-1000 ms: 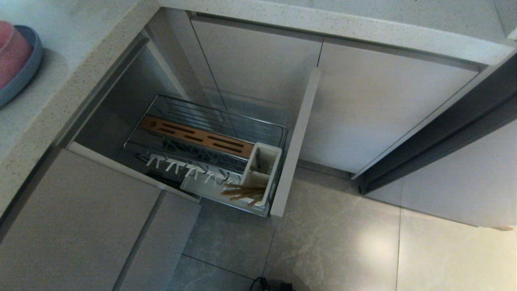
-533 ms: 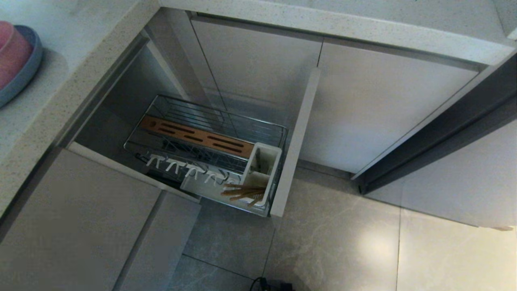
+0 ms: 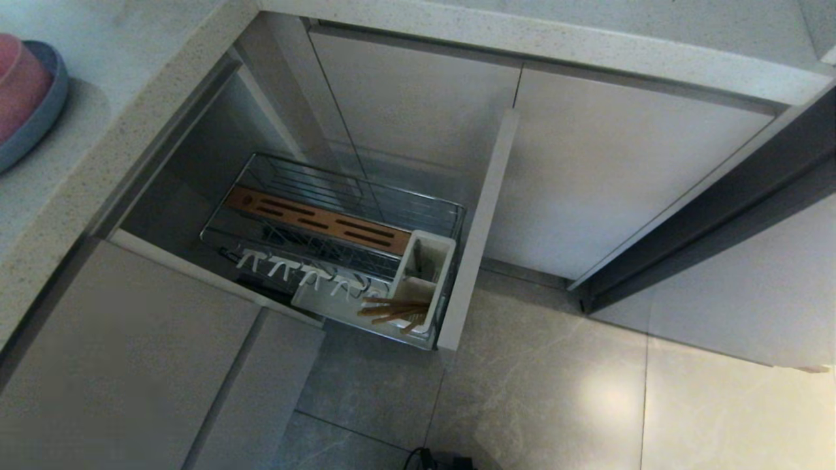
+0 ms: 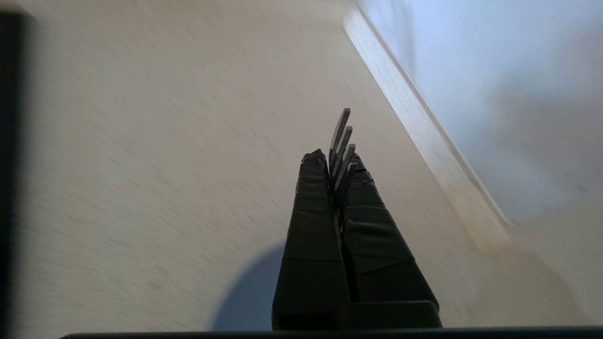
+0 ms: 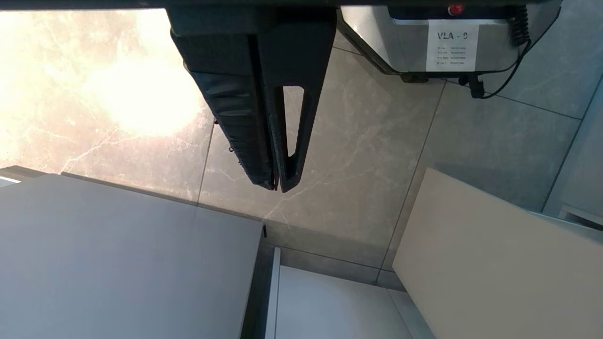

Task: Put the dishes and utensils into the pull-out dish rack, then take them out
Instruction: Take the fork out of the cupboard

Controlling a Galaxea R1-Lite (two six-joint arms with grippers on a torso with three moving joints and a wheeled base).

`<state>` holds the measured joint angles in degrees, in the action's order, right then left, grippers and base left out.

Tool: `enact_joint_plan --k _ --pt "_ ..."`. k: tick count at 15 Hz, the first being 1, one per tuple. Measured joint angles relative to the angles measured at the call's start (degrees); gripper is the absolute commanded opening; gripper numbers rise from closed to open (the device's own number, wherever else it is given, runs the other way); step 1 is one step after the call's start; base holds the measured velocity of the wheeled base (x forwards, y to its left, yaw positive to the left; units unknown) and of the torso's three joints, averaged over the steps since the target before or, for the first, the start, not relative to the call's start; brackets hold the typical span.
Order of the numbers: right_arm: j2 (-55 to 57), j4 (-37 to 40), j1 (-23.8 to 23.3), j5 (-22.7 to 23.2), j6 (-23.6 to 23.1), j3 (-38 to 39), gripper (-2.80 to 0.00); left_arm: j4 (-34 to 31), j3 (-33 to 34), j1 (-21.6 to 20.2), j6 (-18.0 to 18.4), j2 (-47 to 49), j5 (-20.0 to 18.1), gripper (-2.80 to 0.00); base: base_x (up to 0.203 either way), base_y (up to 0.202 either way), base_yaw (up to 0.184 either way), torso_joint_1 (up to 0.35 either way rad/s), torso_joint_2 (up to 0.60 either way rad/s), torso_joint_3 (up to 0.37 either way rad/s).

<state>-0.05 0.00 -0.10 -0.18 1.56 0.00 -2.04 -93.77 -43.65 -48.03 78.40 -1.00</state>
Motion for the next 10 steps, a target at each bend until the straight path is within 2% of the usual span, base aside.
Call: enact_joint_plan --k 5,10 --pt "0.00 0.00 0.00 0.00 -0.02 0.00 -2.80 -1.67 0.63 0.63 -5.06 0.99 -5.40 -2.80 0.000 0.000 0.000 0.000 0.00 0.000" --pt "0.00 0.00 0.00 0.00 0.00 0.00 -2.80 -4.44 1.96 0.59 -7.40 1.10 -7.34 -2.80 0.000 0.000 0.000 0.000 0.00 0.000"
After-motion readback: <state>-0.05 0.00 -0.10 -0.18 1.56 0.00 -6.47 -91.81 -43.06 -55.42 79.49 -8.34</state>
